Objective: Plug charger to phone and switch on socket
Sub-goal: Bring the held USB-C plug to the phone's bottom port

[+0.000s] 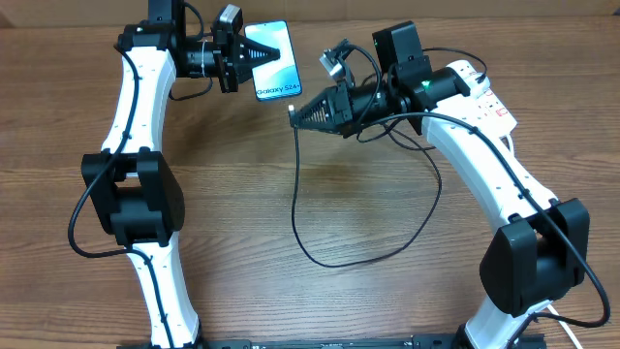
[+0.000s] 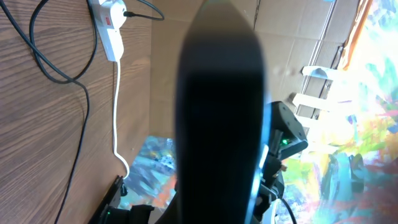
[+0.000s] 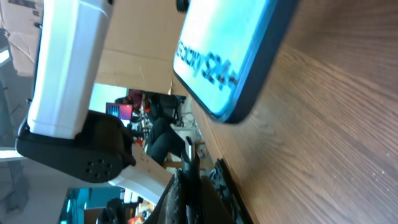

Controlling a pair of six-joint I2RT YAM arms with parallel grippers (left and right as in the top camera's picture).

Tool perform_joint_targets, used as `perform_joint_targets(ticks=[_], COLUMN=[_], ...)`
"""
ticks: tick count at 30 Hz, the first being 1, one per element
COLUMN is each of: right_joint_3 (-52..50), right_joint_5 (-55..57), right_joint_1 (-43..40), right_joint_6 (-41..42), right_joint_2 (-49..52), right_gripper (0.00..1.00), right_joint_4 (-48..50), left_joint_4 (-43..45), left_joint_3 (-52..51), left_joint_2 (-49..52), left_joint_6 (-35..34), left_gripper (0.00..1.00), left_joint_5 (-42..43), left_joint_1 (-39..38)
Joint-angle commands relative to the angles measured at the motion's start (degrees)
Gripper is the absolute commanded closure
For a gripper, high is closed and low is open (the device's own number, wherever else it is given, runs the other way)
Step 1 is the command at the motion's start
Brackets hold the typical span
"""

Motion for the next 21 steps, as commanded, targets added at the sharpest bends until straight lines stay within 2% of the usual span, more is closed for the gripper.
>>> perform_joint_targets(ticks=[1, 21], right_joint_3=[0.4, 0.4], right_joint_5=[0.2, 0.3], right_joint_1=[0.2, 1.0], right_joint_6=[4.5, 5.7], right_joint_2=[-0.5, -0.5], right_gripper=[0.96, 0.96], right_joint_4=[1.5, 0.9], left_joint_4=[0.2, -0.7], left_joint_3=[0.7, 0.7], left_joint_2=[-1.0, -1.0], left_joint_6=[-0.4, -0.4], left_gripper=[0.96, 0.96], left_joint_5=[3.6, 3.6], left_joint_1=[-0.6, -2.1])
